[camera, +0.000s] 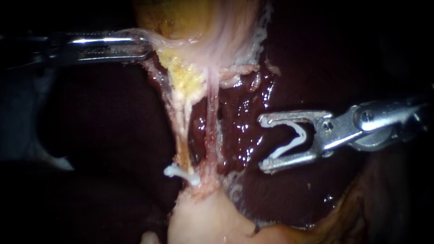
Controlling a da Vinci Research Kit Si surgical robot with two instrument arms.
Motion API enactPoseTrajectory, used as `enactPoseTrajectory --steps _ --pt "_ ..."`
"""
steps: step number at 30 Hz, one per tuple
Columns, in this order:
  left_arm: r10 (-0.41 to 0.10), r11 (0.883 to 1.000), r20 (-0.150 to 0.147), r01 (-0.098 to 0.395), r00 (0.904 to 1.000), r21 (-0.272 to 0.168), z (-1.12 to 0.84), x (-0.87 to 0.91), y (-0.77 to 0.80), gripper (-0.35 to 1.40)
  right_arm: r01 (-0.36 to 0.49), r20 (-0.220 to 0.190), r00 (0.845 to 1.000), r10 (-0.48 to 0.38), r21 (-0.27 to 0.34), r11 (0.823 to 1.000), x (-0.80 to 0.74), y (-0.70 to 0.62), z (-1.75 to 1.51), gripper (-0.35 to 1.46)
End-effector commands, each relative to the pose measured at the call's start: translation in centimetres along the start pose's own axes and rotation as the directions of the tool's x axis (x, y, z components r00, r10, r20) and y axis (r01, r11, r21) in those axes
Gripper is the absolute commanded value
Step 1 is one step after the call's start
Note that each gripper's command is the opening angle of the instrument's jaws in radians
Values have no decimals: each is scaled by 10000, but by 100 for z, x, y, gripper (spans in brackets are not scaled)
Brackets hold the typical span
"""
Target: Clipping second clip left tube
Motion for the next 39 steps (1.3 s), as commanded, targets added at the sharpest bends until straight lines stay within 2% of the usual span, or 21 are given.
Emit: enactPoseTrajectory --steps 1,6,9,13,19,27,33,39 --pt "-12 10000 0 12 10000 -13 -2 3 0 -35 1 0 10000 -1 2 10000 0 0 1 50" --pt "-177 9997 51 178 9998 -141 -20 30 2 -35 4 1 10000 -4 0 10000 0 -1 1 50" --pt "-409 9990 -210 405 9989 -176 -36 53 9 -35 2 1 10000 -2 -4 10000 1 -2 2 50" --pt "-257 9996 -402 250 9989 -165 -50 69 18 -35 -1 -19 10000 1 65 10000 4 -5 5 50" --pt "-246 9996 -417 241 9988 -127 -50 66 23 -35 -60 -86 9999 62 264 9996 15 -12 27 50" --pt "-160 9998 -446 157 9989 -91 -47 53 20 -35 -1267 -352 9910 1292 649 9898 28 -19 82 50" --pt "-132 9999 -490 129 9987 -66 -46 48 18 -35 -1540 -398 9867 1575 793 9849 26 -14 123 50" --pt "-133 9999 -491 130 9987 -62 -46 48 18 -35 -1641 -385 9852 1669 660 9842 17 3 146 50"
